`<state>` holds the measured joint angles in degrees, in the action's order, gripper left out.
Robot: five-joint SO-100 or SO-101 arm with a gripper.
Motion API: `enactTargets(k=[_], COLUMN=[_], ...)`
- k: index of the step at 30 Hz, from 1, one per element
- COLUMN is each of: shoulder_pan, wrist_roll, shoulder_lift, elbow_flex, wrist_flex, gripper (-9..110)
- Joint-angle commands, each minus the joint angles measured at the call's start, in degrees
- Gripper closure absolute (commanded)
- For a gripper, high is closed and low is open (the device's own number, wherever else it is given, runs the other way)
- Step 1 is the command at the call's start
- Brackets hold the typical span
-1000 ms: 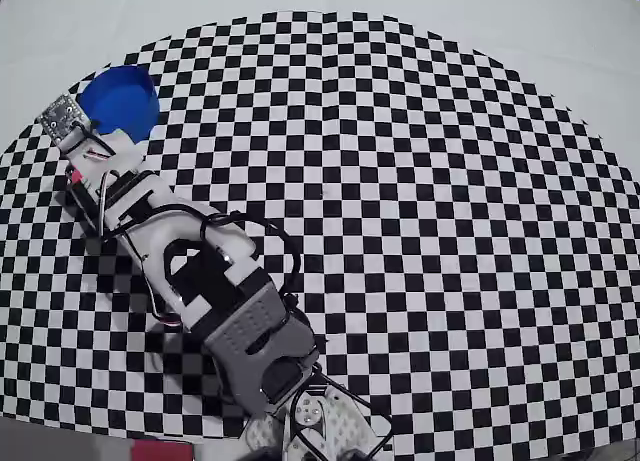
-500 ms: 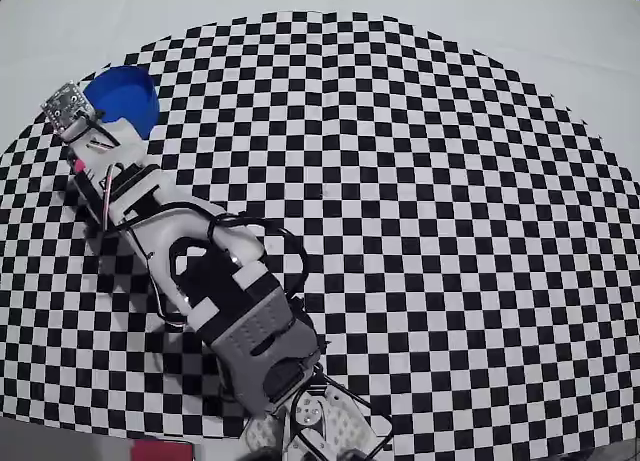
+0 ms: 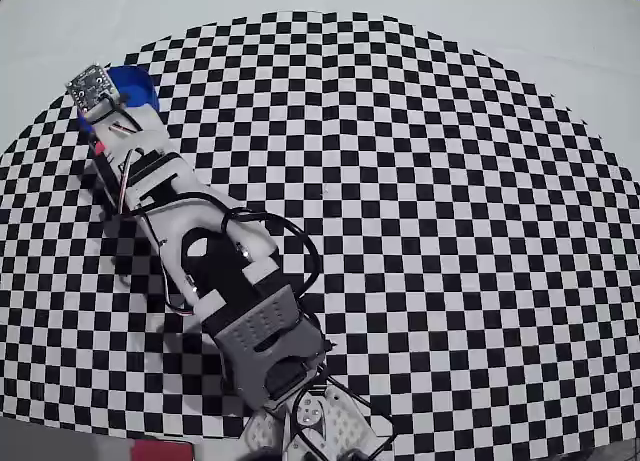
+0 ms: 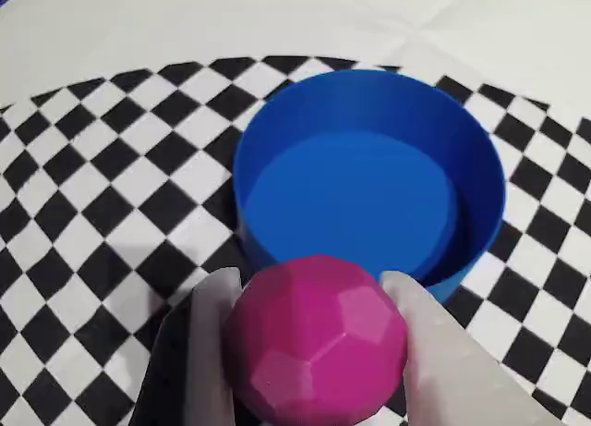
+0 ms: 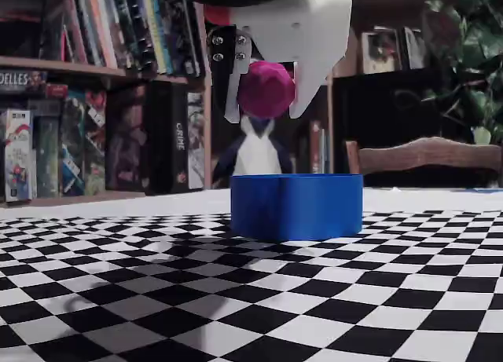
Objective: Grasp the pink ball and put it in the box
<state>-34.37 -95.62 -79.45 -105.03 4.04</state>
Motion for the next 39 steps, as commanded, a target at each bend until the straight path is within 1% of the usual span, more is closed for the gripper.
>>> enactTargets(k=[1,11,39], shoulder_pan=[0.79,2.11,3.34], wrist_roll=[-0.26,-0.35,-0.35], shoulder_lift=[-4.75,-3.34,7.82], elbow_flex=[0.97,2.64,14.94], wrist_flex=[-0.53,-0.62,-0.09], gripper=[101,101,101])
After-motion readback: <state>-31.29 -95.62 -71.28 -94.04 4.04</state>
